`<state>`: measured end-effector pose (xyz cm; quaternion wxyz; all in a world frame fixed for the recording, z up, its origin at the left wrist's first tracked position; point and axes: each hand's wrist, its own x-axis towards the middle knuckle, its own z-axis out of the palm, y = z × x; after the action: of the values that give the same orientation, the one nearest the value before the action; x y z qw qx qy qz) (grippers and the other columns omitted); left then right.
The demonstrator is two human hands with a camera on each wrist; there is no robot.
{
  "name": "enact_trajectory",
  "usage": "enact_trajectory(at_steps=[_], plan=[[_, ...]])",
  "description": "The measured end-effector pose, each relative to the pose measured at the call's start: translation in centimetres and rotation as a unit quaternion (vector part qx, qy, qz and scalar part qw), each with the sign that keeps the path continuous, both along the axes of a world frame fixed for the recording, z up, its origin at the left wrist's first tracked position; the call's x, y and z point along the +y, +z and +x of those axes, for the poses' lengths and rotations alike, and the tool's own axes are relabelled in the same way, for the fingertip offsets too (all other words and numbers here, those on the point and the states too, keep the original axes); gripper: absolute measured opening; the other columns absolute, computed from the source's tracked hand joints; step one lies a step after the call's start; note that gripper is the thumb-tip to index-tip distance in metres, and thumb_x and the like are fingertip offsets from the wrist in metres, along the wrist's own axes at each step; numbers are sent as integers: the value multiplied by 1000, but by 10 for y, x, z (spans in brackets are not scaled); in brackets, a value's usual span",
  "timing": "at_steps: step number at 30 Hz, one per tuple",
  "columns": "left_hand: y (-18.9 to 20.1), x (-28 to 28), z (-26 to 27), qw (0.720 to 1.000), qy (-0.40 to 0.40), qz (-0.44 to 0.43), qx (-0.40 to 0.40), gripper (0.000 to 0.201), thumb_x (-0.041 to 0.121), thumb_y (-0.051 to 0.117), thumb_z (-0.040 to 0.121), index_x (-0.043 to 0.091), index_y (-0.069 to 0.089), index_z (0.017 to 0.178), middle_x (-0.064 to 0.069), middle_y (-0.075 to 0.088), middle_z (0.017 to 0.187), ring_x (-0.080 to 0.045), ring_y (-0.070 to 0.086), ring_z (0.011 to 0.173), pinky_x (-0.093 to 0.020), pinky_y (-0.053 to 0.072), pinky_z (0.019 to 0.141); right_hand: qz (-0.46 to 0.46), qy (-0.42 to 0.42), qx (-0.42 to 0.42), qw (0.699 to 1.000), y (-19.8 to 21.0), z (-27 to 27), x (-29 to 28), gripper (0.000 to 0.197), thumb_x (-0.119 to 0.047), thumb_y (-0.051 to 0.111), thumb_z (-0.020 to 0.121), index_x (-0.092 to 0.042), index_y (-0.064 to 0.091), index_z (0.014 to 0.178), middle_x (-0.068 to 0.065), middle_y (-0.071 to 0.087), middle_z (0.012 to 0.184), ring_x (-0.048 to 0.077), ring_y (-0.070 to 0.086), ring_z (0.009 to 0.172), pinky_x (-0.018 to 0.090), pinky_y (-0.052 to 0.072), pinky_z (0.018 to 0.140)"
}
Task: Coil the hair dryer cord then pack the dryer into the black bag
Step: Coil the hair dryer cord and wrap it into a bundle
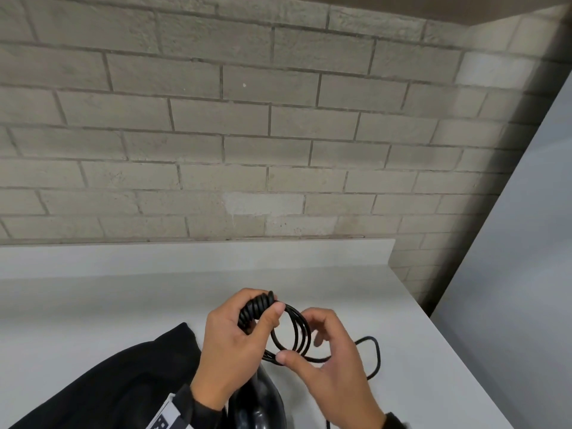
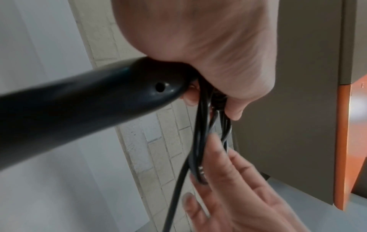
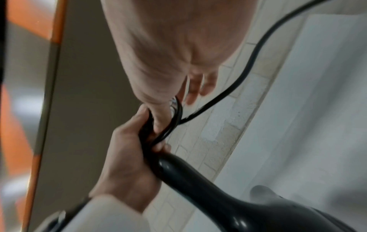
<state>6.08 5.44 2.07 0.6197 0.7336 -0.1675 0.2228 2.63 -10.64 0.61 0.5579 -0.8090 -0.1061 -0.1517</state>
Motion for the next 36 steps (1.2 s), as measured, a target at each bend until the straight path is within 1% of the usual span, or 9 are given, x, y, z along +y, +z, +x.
enact_trajectory(at_steps=[4, 9, 14, 19, 25, 28, 31, 33, 36], plan=[[-2, -2, -3, 1000, 17, 4, -5, 9, 41, 70, 80, 34, 69, 86, 5, 71, 69, -22, 64, 60, -33, 53, 61, -146, -73, -172, 971, -18, -4, 9, 29, -41, 70, 80, -41, 60, 108, -10, 39, 101, 5, 48, 84, 9, 40, 73], [-8, -6, -7, 998, 30, 25, -47, 17, 52, 67, 80, 38, 68, 90, 12, 71, 73, -21, 65, 55, -34, 53, 57, -191, -59, -109, 974, -12, -9, 14, 30, -56, 41, 96, -34, 61, 101, -15, 37, 94, -3, 46, 77, 5, 38, 64], [-11, -2, 0, 995, 45, 38, -85, 21, 51, 66, 81, 32, 69, 92, 13, 70, 76, -21, 62, 52, -37, 50, 53, -38, 0, 95, 995, 23, -15, 9, 22, -30, 59, 94, -33, 70, 75, -9, 59, 84, 5, 58, 72, 13, 44, 70], [-11, 0, -1, 994, 26, 36, -101, 31, 61, 63, 84, 38, 70, 103, 13, 72, 82, -19, 66, 57, -35, 52, 56, 201, 166, 278, 924, 60, -18, -15, 24, -24, 59, 96, -12, 70, 80, 6, 66, 80, 17, 62, 83, 29, 50, 76], [-12, -3, 2, 994, 3, 40, -103, 48, 50, 68, 85, 41, 60, 131, -7, 71, 77, -34, 63, 57, -41, 51, 59, 44, 142, 234, 961, 63, -22, -20, 10, -21, 64, 93, -17, 68, 85, 2, 76, 83, 5, 62, 74, 24, 46, 79], [-11, -6, 1, 992, -7, 54, -110, 32, 49, 67, 87, 39, 68, 117, 6, 73, 83, -28, 61, 53, -41, 51, 52, -20, 88, 209, 974, 67, -23, -18, 20, -31, 62, 93, -21, 67, 77, -4, 74, 69, 7, 56, 62, 21, 41, 67], [-11, -7, 4, 993, -9, 66, -101, 23, 49, 66, 87, 33, 71, 104, 7, 70, 78, -24, 56, 47, -40, 48, 48, -90, 64, 201, 973, 73, -21, -23, 44, -50, 57, 91, -19, 64, 60, -6, 42, 48, 10, 36, 48, 20, 31, 53], [-12, -4, 6, 994, 0, 61, -92, 22, 47, 67, 86, 32, 71, 102, 8, 70, 78, -26, 56, 46, -40, 48, 47, -71, 95, 216, 969, 76, -20, -29, 51, -60, 61, 82, -18, 57, 53, 1, 34, 54, 14, 32, 54, 26, 29, 59], [-14, 5, 12, 997, 9, 35, -69, 21, 44, 68, 85, 31, 72, 101, 7, 71, 79, -34, 58, 50, -46, 51, 49, 89, 159, 192, 964, 67, -24, -40, 42, -47, 73, 72, -9, 58, 62, 1, 42, 54, 16, 47, 63, 21, 38, 68]])
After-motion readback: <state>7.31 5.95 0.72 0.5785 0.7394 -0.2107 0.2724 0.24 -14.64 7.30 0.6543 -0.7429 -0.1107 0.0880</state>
